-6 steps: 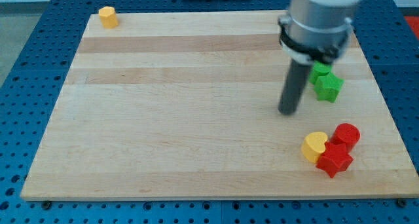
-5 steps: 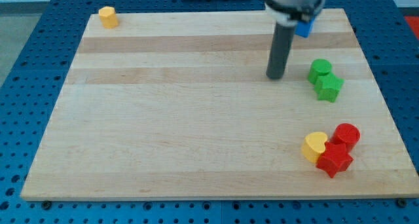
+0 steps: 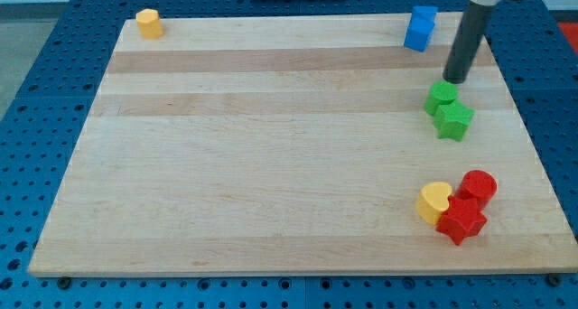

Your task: Separate the green star from the green circle

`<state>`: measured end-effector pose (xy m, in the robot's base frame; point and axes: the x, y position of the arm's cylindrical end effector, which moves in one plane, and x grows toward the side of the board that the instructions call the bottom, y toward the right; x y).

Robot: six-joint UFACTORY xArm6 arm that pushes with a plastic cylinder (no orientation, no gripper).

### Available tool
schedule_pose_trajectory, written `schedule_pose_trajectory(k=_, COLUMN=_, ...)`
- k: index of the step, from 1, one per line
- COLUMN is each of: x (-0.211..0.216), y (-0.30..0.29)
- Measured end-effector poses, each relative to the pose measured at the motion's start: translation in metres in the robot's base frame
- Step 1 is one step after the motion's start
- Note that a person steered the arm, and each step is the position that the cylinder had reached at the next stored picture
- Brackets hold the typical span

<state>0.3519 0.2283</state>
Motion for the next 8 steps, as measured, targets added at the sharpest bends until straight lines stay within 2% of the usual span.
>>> schedule_pose_trajectory(k=1, x=0.004, y=0.000)
schedule_pose_trajectory(k=2, x=0.043, y=0.000)
schedule_pose_trajectory(k=3, x=0.045, y=0.000)
schedule_pose_trajectory(k=5, x=0.077, y=-0.016)
schedule_pose_trajectory(k=8, x=0.079, y=-0.046)
